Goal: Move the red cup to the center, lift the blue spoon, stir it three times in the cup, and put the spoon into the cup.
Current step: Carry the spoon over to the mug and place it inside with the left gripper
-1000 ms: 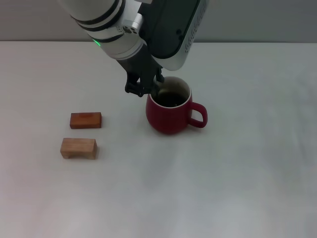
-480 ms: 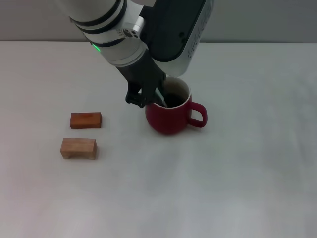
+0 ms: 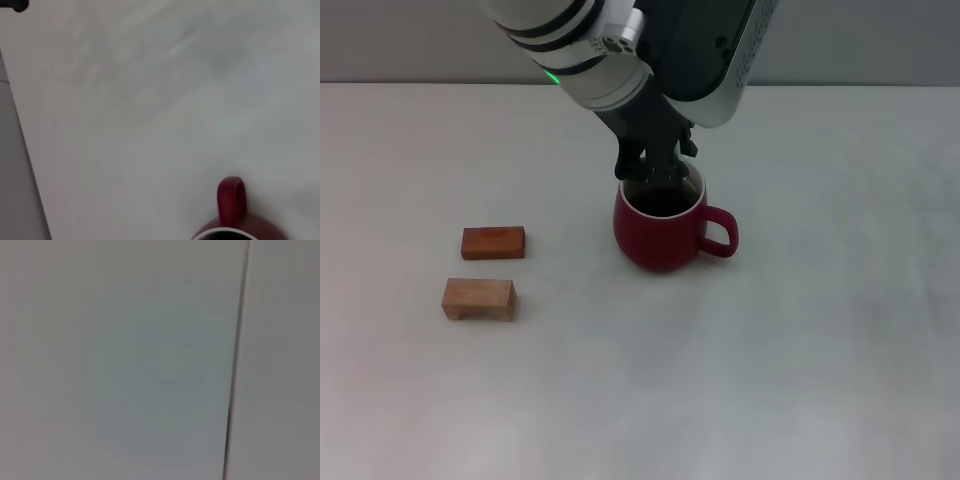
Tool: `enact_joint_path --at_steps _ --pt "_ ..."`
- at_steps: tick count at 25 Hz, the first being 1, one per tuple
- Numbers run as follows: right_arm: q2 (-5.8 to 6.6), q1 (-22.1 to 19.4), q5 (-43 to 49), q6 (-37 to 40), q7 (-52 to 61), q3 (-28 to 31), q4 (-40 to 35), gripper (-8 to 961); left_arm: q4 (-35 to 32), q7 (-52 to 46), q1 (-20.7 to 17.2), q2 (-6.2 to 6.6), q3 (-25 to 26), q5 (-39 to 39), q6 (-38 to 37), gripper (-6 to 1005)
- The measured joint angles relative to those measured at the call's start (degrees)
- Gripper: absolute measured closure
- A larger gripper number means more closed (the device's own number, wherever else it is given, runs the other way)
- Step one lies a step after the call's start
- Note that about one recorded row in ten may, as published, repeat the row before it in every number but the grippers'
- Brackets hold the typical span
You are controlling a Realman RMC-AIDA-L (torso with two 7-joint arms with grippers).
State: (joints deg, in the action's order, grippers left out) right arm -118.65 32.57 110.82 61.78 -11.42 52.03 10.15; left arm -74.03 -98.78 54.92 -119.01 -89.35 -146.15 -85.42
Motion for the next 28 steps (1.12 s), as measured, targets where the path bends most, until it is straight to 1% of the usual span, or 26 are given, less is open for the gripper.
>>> enact_joint_path --at_steps 4,8,12,15,22,27,28 --pt "0.04 -0.07 0.0 0.0 0.0 0.0 0.04 914 1.4 -0.06 0.08 0.06 -0.1 -0.7 2.13 855" --pt "0.07 -0.06 0.0 0.0 0.0 0.0 0.07 914 3.35 -0.1 0.13 0.26 0.66 -3.1 4.34 855" --pt "0.09 -0.04 0.0 0.0 0.0 0.0 0.11 914 4.28 -0.01 0.08 0.38 1.55 -4.39 4.48 855" --pt "0.09 0.11 0.0 0.0 0.0 0.0 0.14 914 3.87 -0.03 -0.33 0.44 1.97 -5.5 2.19 855" --pt "0.09 0.22 0.01 -0.01 0.0 -0.19 0.14 914 2.24 -0.2 -0.8 0.45 2.07 -5.47 -2.59 855" --pt "0.09 0.29 0.07 -0.06 0.0 -0.18 0.13 915 1.52 -0.2 -0.59 0.26 1.91 -4.53 -3.4 855" --pt "0.09 0.39 0.39 -0.14 0.0 -0.18 0.13 915 1.39 -0.24 -0.29 0.16 1.74 -3.34 -3.27 855"
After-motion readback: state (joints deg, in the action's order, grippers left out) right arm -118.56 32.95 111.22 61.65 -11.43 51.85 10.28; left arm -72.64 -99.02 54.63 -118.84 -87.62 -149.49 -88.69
